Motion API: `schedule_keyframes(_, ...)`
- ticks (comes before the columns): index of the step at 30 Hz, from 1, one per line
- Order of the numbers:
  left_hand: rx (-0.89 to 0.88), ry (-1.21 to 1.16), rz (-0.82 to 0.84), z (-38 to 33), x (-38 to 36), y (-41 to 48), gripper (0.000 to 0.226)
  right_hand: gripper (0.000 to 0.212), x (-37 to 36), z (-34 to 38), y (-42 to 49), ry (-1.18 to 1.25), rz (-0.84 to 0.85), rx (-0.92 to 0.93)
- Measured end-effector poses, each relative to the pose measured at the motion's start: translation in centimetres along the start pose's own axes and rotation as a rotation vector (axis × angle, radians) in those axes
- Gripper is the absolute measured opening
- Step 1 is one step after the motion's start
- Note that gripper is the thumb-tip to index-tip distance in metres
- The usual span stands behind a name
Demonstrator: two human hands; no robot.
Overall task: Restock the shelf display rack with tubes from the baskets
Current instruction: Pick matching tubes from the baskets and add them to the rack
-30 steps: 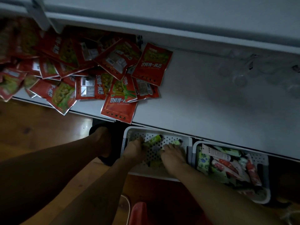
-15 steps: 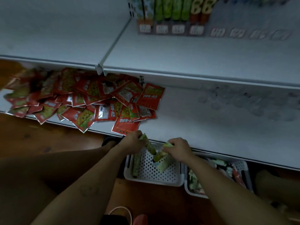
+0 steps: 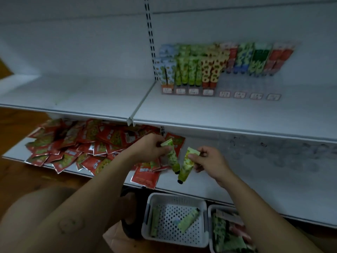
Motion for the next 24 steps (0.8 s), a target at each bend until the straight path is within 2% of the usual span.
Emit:
schedule_keyframes(6, -0.118, 0.021, -0.142, -4.7, 6.4, 2.1, 0.021, 0.012, 2.7, 11.3, 0.1, -0.037, -0.156, 0.315)
schedule_keyframes(12, -0.211, -0.131, -0.382, -8.1, 11.8, 5.9, 0.022, 0.003, 5.5, 18.7, 2.0, -0.244, -0.243, 0.442)
schedule_keyframes(17, -0.234, -0.234, -0.537, -9.7, 14.1, 9.3, 0.019, 0.028, 6.3, 22.4, 5.4, -0.241, -0.320, 0.494)
schedule_keyframes(21, -0.298, -0.143, -0.644, -11.2, 15.7, 11.8, 0.011, 0.030, 5.5, 24.9, 8.4, -0.378, -0.362, 0.626)
schedule_keyframes(24, -0.394, 0.008, -0.725, -12.5, 16.9, 13.4, 0.021, 0.026, 5.0, 27.3, 9.5, -0.595, -0.449, 0.802)
Point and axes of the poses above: each hand's wrist, its own y-axis towards the middle knuckle, its own x-axis out of the back of the hand, z = x × y, the point moved 8 cm from there along y, towards the middle knuckle, and after that the axes turned 11 degrees about -z, right-handed, at the moved point
